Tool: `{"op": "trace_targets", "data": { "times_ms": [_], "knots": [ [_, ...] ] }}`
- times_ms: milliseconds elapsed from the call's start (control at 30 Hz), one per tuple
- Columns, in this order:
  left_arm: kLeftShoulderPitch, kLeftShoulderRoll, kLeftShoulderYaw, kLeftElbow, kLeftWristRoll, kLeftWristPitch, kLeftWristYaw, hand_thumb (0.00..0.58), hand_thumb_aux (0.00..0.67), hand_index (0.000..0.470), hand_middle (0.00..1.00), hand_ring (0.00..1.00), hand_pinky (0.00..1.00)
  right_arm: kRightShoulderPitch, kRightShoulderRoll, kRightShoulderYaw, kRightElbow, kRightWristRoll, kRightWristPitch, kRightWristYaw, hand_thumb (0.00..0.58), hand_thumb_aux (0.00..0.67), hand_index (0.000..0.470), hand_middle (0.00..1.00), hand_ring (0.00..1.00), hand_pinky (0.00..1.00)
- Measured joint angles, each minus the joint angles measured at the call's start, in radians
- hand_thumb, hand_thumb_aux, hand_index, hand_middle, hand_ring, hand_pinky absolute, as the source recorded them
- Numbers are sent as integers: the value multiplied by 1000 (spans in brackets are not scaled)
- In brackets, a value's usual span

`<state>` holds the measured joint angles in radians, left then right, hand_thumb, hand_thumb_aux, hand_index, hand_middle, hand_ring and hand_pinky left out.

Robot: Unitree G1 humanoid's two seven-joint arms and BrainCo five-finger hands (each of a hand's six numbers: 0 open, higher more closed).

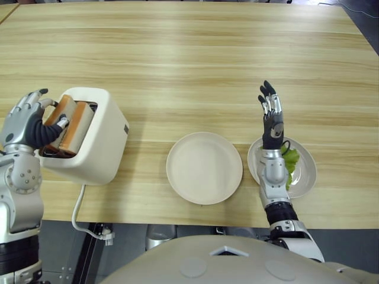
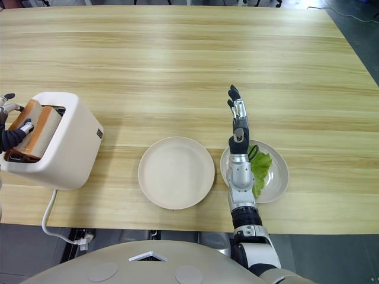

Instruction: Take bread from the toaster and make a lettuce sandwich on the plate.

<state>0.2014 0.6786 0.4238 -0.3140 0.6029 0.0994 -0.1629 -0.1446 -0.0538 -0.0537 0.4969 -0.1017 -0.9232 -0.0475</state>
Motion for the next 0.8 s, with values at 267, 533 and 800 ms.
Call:
{"op": "trace_targets", "data": {
  "times_ms": [267, 533, 800],
  "knots": [
    [-157, 7, 175, -152, 6, 13, 144, 580, 670, 460, 0, 0, 0, -9, -6, -1, 5, 0, -2, -2, 0, 0, 0, 0, 0, 0],
    [-189, -3, 257, -170, 21, -16, 264, 580, 670, 460, 0, 0, 0, -16, -5, 0, 21, -7, -2, -9, 0, 0, 0, 0, 0, 0],
    [-292, -71, 109, -288, -108, -58, 202, 580, 670, 460, 1000, 1000, 1000, -28, -123, -72, -13, -52, 1, -69, 0, 0, 0, 0, 0, 0]
  ]
}}
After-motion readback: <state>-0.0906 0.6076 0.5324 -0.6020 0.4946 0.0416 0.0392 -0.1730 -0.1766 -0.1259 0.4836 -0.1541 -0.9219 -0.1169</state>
